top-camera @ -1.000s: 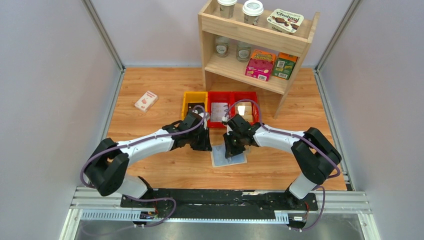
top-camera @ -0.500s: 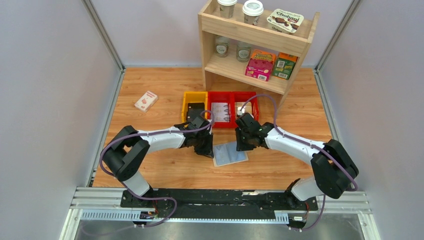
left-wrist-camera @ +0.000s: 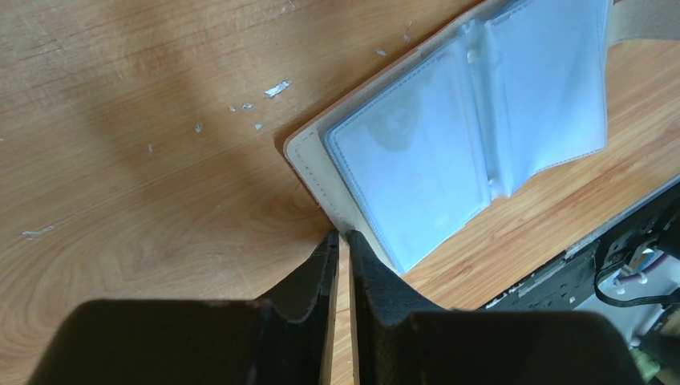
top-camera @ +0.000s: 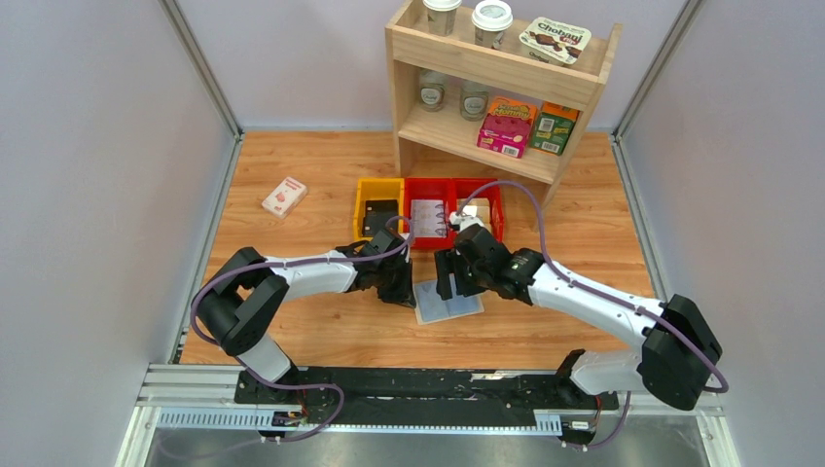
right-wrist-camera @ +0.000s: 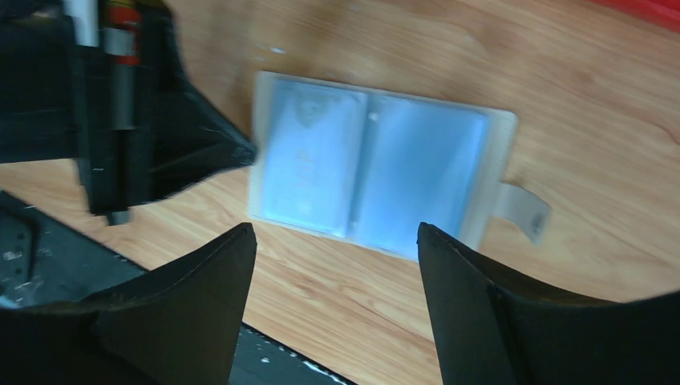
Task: Take the credit cards out of the card holder
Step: Remove the credit card from the card holder.
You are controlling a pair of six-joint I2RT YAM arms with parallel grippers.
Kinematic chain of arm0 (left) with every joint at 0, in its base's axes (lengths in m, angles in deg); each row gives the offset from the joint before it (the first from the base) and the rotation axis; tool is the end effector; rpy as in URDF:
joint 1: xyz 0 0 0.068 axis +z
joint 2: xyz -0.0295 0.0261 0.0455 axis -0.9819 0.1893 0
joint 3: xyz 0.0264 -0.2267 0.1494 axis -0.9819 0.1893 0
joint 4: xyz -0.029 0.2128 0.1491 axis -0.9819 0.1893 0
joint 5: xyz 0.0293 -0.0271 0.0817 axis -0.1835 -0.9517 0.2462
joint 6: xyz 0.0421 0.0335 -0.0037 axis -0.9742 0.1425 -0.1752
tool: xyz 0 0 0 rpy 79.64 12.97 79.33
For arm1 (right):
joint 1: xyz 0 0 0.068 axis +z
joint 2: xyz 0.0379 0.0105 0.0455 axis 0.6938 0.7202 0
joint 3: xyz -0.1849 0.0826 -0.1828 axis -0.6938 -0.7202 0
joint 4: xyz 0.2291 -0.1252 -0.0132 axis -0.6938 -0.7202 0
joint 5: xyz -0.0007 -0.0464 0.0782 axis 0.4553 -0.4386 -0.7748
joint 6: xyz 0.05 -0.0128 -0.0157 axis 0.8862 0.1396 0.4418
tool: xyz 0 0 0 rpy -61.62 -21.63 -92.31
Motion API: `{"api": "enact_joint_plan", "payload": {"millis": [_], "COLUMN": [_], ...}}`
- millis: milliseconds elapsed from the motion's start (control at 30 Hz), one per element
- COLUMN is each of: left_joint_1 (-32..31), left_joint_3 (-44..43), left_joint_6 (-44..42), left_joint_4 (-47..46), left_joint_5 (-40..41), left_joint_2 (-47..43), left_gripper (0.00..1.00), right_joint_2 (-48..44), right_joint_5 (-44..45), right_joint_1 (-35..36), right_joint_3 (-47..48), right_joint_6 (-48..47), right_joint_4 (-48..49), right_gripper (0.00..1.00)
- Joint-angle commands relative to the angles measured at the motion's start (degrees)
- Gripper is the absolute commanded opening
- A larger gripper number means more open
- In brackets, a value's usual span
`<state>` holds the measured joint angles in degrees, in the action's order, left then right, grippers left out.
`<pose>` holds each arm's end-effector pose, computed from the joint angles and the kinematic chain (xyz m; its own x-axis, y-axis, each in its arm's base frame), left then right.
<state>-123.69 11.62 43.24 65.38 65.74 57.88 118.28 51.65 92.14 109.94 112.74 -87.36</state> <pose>0.2058 -0.2150 0.1457 -0.9687 0.0440 -0.2444 0.1637 0.8530 -0.4956 0.1740 0.1891 0.2271 -0.8254 -0.2056 -0.5258 -0.3492 0.9177 0.1894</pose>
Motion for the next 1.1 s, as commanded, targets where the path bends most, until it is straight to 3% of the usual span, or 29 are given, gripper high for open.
{"api": "enact_joint_plan", "payload": {"millis": [0, 600, 867, 1067], "left_joint_1": [-0.2, -0.3, -0.3, -0.1], "left_joint_3": [0.6, 0.8, 0.7, 2.8], "left_joint_6": [0.8, 1.1, 1.3, 3.2], "left_joint_4": [-1.7, -1.4, -0.8, 0.4], "left_joint_5": [0.5, 1.0, 1.2, 5.4], "left_joint_2": [-0.8, -0.9, -1.0, -5.2], "left_gripper": [0.17, 0.15, 0.15, 0.12], "right_joint_2": [2.4, 23.0, 26.3, 24.8], "right_joint_5": [-8.1, -6.0, 0.7, -1.3], "right_joint_1": [0.7, 5.2, 6.0, 6.4], "right_joint_3": [1.9, 11.0, 13.1, 12.0], "right_joint_6": [-2.3, -1.4, 0.2, -0.7], "right_joint_4": [7.8, -1.9, -6.7, -4.8], "right_gripper": [0.78, 0.73, 0.57, 0.64]}}
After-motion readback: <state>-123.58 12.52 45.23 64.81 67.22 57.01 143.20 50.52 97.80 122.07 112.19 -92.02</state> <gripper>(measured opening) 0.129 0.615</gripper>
